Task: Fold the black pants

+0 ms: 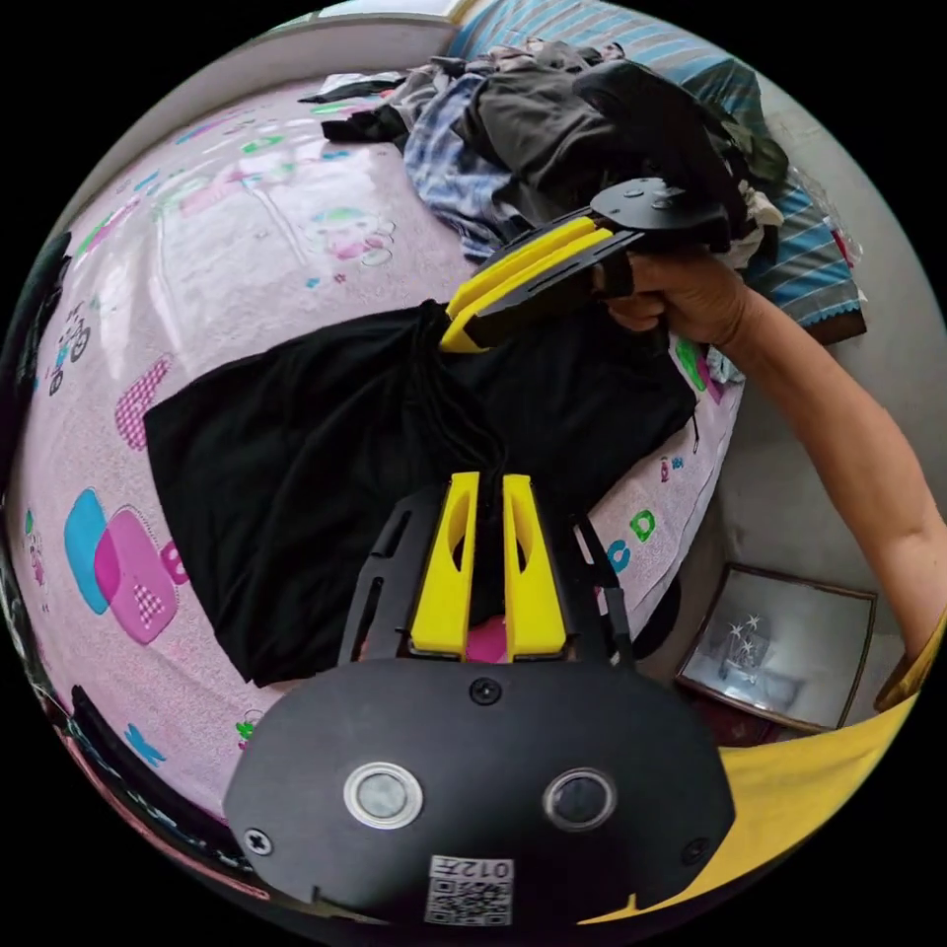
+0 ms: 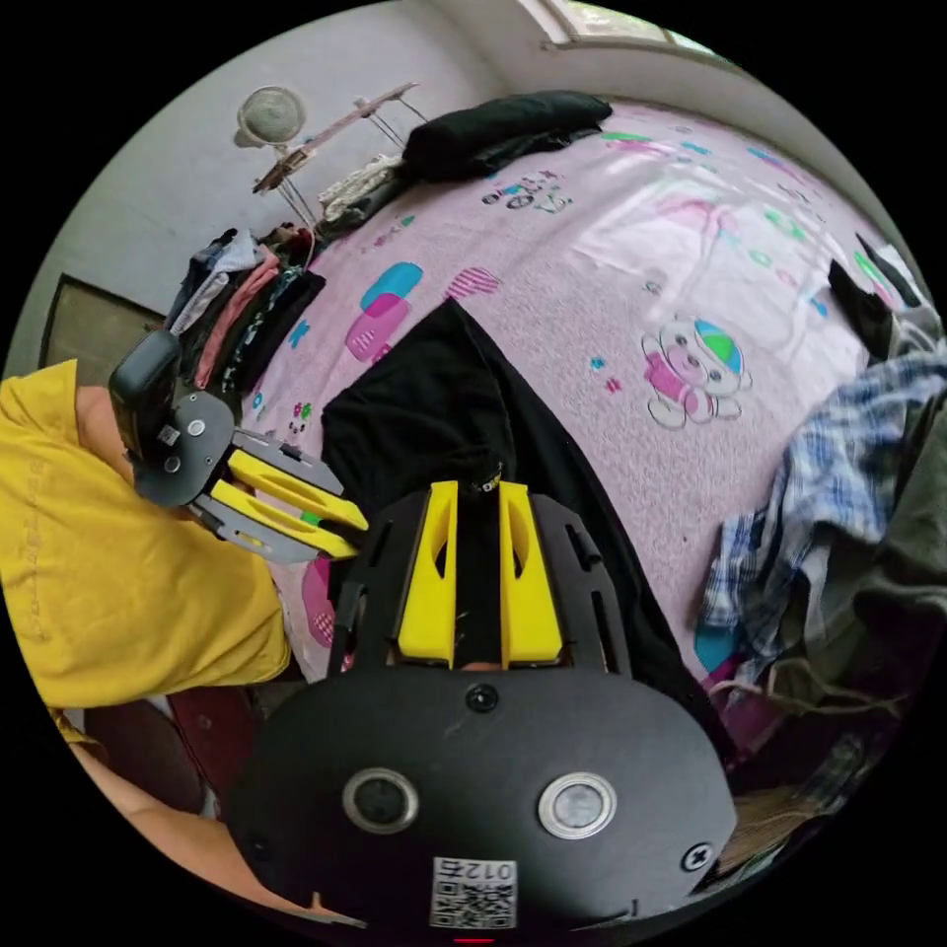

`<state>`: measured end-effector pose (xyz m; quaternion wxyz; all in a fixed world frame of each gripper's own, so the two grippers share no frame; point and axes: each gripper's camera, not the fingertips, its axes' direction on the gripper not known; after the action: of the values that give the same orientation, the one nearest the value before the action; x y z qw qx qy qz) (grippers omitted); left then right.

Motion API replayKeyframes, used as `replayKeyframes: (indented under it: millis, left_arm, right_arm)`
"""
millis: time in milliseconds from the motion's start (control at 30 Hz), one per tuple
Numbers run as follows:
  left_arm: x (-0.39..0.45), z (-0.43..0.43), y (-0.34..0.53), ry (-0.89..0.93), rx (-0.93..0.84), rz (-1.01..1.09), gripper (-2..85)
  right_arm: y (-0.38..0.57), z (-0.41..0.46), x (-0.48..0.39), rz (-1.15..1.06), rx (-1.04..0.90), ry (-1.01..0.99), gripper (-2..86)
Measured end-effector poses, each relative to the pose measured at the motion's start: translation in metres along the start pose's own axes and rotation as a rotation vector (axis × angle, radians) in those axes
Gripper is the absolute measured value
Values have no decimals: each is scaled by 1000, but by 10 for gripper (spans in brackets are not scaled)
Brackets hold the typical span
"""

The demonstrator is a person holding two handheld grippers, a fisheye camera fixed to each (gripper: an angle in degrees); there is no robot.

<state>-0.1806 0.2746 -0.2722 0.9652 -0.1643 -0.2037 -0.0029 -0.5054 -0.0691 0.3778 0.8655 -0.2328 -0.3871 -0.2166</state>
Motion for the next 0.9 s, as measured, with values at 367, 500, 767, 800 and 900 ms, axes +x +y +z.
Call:
replayKeyframes:
  millis: [367,500,767,800,900]
  left_arm:
    - [12,-42,35,-92,98,83,18]
    - [-54,-26,58,-100,2,-34,8]
    - [-21,49,38,-185,-242,206,3]
    - [-16,56,40,-179,-269,238,3]
    - [-2,67,52,-211,-279,313,3]
  right_arm:
    - [70,-19,-49,388,332,73,37]
    - [58,29,-110,370,263,134,19]
    - [47,84,-128,404,3,258,7]
    - [52,84,-130,385,-2,269,6]
    - [58,85,-126,414,-57,247,5]
